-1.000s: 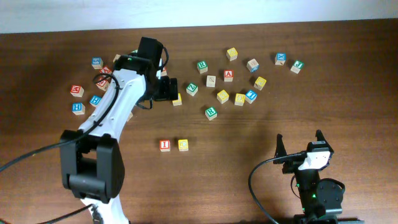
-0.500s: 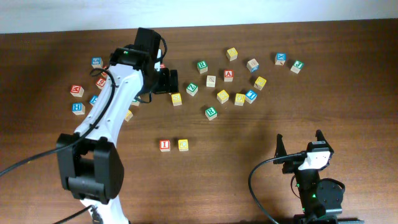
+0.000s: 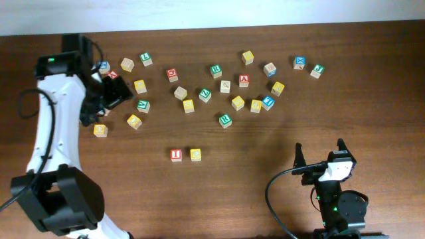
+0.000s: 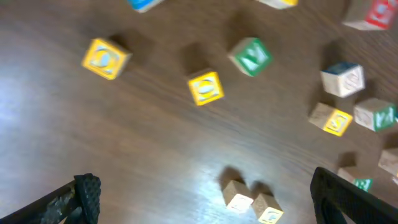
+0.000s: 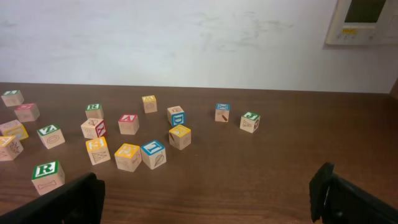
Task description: Spell out ICRA
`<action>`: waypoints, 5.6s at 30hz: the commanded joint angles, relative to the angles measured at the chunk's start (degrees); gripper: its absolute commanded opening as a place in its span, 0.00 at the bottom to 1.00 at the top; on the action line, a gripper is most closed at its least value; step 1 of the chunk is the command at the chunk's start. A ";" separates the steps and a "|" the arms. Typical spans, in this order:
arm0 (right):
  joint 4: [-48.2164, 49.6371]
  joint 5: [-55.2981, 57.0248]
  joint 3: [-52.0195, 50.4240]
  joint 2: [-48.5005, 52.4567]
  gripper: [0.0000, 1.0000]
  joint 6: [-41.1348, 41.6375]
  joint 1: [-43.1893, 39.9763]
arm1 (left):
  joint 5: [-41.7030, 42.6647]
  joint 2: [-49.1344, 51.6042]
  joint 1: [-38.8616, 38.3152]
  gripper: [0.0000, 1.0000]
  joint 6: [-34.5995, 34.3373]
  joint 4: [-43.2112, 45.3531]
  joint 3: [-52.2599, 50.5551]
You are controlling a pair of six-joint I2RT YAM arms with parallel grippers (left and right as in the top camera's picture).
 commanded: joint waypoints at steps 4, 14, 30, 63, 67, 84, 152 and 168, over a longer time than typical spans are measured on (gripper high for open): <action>-0.31 0.46 -0.31 -0.37 0.98 -0.13 -0.42 | -1.33 -1.57 2.62 0.99 -0.98 -0.68 0.57; -0.31 0.46 -0.31 -0.37 0.98 -0.13 -0.42 | -13.35 -1.40 2.62 0.99 -9.16 11.39 0.57; -0.31 0.46 -0.31 -0.37 0.98 -0.13 -0.39 | -12.26 -1.36 2.62 0.99 -9.16 10.71 0.55; -0.31 0.46 -0.31 -0.37 0.98 -0.13 -0.39 | 5.73 8.68 -25.90 0.99 12.48 8.72 -0.26; -0.31 0.46 -0.31 -0.37 0.98 -0.13 -0.39 | -1.53 8.68 -24.96 0.99 11.37 9.62 -0.26; -0.28 0.46 -0.31 -0.37 0.98 -0.13 -0.39 | -6.86 8.68 -1.49 0.99 5.29 4.02 -0.31; -56.68 3.02 103.38 128.85 0.67 6.12 31.85 | -6.86 8.68 -1.49 0.99 5.29 3.96 -0.31; -55.01 2.34 101.90 129.44 0.36 6.14 31.80 | -6.86 8.68 -1.49 0.99 5.29 3.98 -0.31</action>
